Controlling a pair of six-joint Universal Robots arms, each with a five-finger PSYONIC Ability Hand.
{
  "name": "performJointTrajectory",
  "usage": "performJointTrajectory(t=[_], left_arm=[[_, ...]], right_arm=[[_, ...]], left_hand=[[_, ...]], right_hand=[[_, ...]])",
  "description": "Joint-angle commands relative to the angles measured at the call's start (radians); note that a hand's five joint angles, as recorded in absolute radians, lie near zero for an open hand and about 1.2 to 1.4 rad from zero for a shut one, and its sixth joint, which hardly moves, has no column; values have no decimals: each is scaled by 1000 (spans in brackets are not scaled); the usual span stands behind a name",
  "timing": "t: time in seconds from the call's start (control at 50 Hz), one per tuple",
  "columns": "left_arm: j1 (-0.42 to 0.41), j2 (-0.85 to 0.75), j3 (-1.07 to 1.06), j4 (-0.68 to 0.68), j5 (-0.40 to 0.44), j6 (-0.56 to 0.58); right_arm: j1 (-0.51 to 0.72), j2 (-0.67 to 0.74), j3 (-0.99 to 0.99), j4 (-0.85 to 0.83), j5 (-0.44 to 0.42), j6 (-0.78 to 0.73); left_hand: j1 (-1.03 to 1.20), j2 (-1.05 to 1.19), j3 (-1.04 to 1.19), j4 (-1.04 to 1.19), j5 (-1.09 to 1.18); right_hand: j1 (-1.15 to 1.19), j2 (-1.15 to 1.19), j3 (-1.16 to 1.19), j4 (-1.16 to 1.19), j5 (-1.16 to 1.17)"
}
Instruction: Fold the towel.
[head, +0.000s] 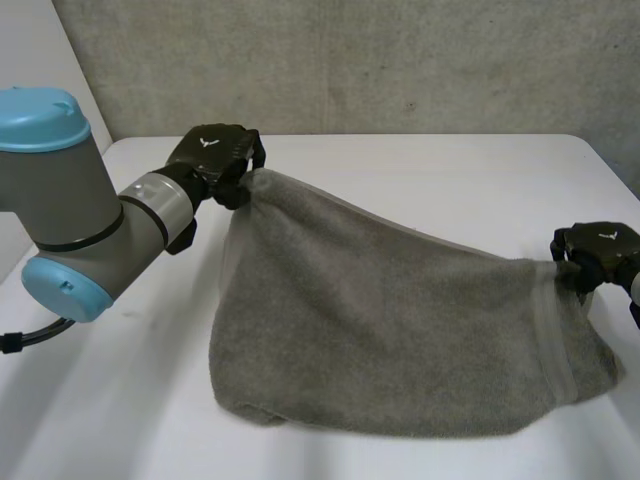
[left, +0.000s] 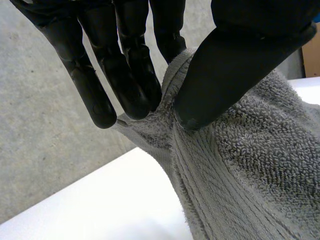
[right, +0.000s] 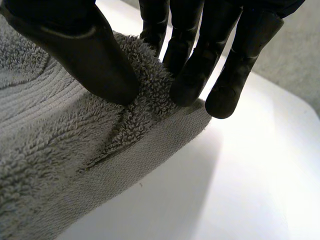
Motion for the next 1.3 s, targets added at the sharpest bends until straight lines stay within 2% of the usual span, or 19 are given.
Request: performJointTrajectory(t=[0.02, 0.14, 0.2, 0.24, 0.26, 0.32, 0.4, 0.46, 0.54, 0.64, 0.68, 0.72, 0.78, 0.92, 1.04, 1.12, 1.18, 1.22, 1.3], left_arm=[[7, 21, -17, 1, -4, 2], [13, -47, 23, 23, -1, 7], [33, -104, 128, 70, -4, 30], [39, -124, 200, 95, -6, 45], [42, -137, 280, 118, -9, 57], [47, -143, 365, 144, -15, 59], [65, -129, 558, 210, -90, 44], [71, -103, 613, 218, -156, 25], [85, -75, 597, 214, -197, 10], [111, -60, 474, 196, -207, 7], [126, -46, 340, 185, -204, 10], [131, -42, 258, 187, -199, 11], [134, -42, 108, 210, -194, 14], [134, -80, -146, 305, -173, 20], [134, -127, -305, 354, -136, 109], [151, -106, -382, 349, -134, 221], [174, -48, -434, 351, -131, 260], [177, -19, -456, 351, -131, 264], [178, 32, -483, 351, -133, 263]], right_arm=[[10, -66, 8, 9, -2, -4], [64, -48, -41, -5, -2, -11], [113, 7, -166, -20, 16, -17], [153, 53, -356, -20, 22, -8], [153, 53, -357, -20, 22, -8], [194, 58, -539, -29, 33, 15], [254, 23, -721, -110, 94, 128], [256, -13, -730, -152, 119, 180], [251, -92, -687, -248, 141, 319], [254, -102, -591, -247, 105, 345], [254, -100, -545, -238, 72, 336], [254, -80, -448, -236, 7, 296], [256, -33, -344, -244, -30, 229], [256, 117, -201, -250, -45, 60], [250, 210, -128, -236, -30, -78], [250, 188, -86, -235, -31, -97], [240, 121, -49, -233, -36, -90], [228, 46, -9, -229, -37, -86], [224, -5, 20, -226, -40, -72]], left_hand=[[210, 181, 180, 179, 199], [210, 181, 180, 179, 199], [210, 181, 180, 179, 199], [210, 181, 180, 179, 199], [210, 181, 180, 179, 199], [210, 181, 180, 179, 199], [210, 181, 180, 179, 199], [210, 181, 180, 179, 199], [210, 181, 180, 179, 199], [210, 181, 180, 179, 199], [210, 181, 180, 179, 199], [210, 181, 180, 179, 199], [210, 181, 180, 179, 199], [210, 181, 180, 179, 199], [210, 181, 180, 179, 199], [210, 181, 180, 179, 199], [210, 181, 180, 179, 199], [210, 181, 180, 179, 199], [210, 181, 180, 179, 199]], right_hand=[[58, 95, 61, 56, 70], [58, 95, 61, 56, 70], [58, 95, 61, 56, 70], [58, 95, 61, 56, 70], [58, 95, 61, 56, 70], [58, 95, 61, 56, 70], [58, 95, 61, 56, 70], [58, 95, 61, 56, 70], [58, 95, 61, 56, 70], [58, 95, 61, 56, 70], [58, 95, 61, 56, 70], [58, 95, 61, 56, 70], [58, 95, 61, 56, 70], [58, 95, 61, 56, 70], [58, 95, 61, 56, 70], [58, 95, 61, 56, 70], [58, 95, 61, 56, 70], [58, 95, 61, 56, 70], [58, 95, 61, 56, 70]])
